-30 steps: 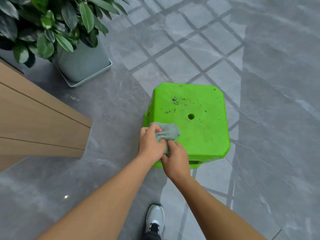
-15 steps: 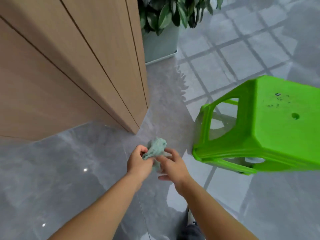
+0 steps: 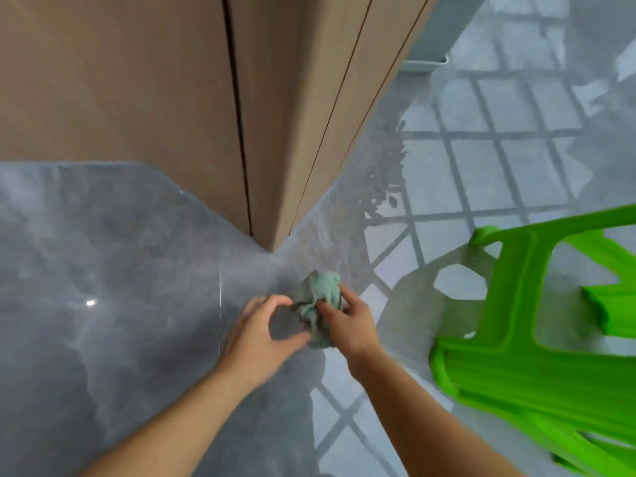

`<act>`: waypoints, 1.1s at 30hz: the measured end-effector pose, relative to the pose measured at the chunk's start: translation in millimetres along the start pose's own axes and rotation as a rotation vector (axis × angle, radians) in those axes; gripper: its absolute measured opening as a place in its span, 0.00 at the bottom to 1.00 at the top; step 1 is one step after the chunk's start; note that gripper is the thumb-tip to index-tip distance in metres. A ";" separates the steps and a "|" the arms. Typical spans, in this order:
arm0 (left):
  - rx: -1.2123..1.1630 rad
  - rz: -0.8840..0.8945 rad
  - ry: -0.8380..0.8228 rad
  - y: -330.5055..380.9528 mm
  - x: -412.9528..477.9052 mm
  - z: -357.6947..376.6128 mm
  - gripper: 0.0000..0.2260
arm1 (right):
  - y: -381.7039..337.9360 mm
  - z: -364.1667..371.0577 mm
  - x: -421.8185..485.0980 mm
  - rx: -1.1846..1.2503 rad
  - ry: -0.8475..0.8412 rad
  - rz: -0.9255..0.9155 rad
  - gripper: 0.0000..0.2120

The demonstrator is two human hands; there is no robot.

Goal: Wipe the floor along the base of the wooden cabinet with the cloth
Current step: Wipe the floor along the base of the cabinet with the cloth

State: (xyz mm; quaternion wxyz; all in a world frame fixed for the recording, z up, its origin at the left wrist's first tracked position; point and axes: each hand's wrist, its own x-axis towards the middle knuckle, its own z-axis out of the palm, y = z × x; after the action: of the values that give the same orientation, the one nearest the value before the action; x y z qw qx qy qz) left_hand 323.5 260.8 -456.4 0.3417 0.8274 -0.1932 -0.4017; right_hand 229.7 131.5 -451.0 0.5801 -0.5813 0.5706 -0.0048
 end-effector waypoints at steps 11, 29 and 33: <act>0.597 -0.282 -0.080 -96.6 79.9 -35.0 0.65 | -64.2 14.4 203.8 -0.683 0.354 -0.355 0.21; 0.631 -0.322 -0.150 -88.5 79.2 -39.4 0.66 | -89.7 -37.6 268.2 -1.011 0.501 -0.418 0.29; 0.625 -0.330 -0.171 -84.4 75.1 -42.8 0.67 | -41.2 0.7 211.4 -0.908 0.430 -0.630 0.31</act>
State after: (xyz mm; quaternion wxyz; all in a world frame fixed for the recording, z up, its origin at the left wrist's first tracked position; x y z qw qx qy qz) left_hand 406.7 292.1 -538.2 -0.0147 0.8754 -0.1982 -0.4407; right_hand 331.0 -22.8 -562.0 0.1153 -0.8986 0.4203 -0.0499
